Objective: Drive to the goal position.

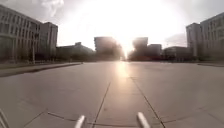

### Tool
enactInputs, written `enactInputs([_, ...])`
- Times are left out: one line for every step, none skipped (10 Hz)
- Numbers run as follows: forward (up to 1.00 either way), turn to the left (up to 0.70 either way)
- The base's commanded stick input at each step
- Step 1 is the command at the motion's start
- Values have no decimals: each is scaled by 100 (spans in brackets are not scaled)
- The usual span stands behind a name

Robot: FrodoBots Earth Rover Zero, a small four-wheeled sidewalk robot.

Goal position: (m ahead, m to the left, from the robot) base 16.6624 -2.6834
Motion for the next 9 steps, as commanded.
enactInputs([100, 0])
enactInputs([100, 0])
enactInputs([100, 0])
enactInputs([100, 0])
enactInputs([100, 0])
enactInputs([100, 0])
enactInputs([100, 0])
enactInputs([100, 0])
enactInputs([100, 0])
